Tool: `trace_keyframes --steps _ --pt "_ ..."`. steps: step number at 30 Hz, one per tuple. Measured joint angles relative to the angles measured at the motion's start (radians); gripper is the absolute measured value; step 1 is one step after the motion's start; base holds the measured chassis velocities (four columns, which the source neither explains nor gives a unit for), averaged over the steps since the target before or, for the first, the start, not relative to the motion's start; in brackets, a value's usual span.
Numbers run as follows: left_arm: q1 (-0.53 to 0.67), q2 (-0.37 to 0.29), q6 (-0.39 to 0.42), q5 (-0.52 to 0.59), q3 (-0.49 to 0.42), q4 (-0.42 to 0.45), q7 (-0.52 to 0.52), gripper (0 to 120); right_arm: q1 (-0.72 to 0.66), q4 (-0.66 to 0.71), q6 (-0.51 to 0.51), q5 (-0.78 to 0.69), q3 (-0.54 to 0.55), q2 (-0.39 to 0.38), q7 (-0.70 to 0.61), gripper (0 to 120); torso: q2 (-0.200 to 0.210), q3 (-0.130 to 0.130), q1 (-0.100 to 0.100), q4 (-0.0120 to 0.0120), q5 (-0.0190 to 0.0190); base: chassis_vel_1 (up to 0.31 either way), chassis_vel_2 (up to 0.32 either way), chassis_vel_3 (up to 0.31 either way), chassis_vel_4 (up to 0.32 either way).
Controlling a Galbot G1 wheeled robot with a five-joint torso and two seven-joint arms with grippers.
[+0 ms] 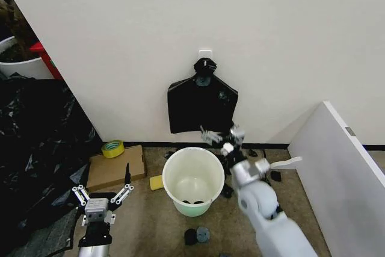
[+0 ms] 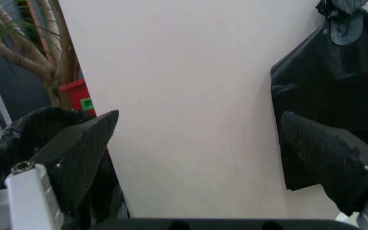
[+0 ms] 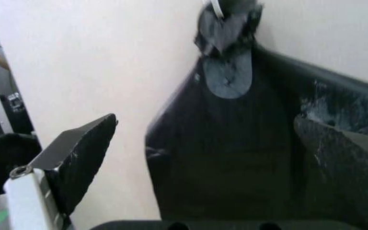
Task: Place the garbage bag over the trash bin.
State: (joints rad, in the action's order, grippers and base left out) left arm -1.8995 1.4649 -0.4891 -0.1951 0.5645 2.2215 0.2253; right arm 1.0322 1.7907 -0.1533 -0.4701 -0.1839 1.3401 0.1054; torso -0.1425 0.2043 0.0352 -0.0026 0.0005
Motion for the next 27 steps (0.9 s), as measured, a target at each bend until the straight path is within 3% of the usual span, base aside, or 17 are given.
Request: trace_keyframes --steps 8,22,25,27 --pt "-0.008 0.025 -0.003 -0.011 0.000 -0.001 -0.001 100 -0.185 -0.176 0.014 -0.084 0.038 0.047 -0.010 100 0.000 0.000 0.000 0.0003 0.0001 0.000 0.000 0.000 0.000" --pt "-0.016 0.038 -0.011 -0.008 -0.006 0.002 0.005 100 -0.341 -0.309 0.016 -0.110 0.048 0.101 -0.034 100 0.000 0.000 0.000 0.0001 0.0000 0.000 0.000 0.000 0.000" --pt "-0.010 0.034 -0.009 -0.004 -0.007 0.002 0.006 100 -0.343 -0.310 0.017 -0.116 0.053 0.099 -0.034 85 0.000 0.000 0.000 -0.0001 0.0001 0.000 0.000 0.000 0.000" --pt "-0.009 0.032 -0.008 -0.004 -0.007 0.002 0.006 100 -0.344 -0.310 0.018 -0.116 0.054 0.099 -0.034 81 0.000 0.000 0.000 -0.0001 0.0001 0.000 0.000 0.000 0.000"
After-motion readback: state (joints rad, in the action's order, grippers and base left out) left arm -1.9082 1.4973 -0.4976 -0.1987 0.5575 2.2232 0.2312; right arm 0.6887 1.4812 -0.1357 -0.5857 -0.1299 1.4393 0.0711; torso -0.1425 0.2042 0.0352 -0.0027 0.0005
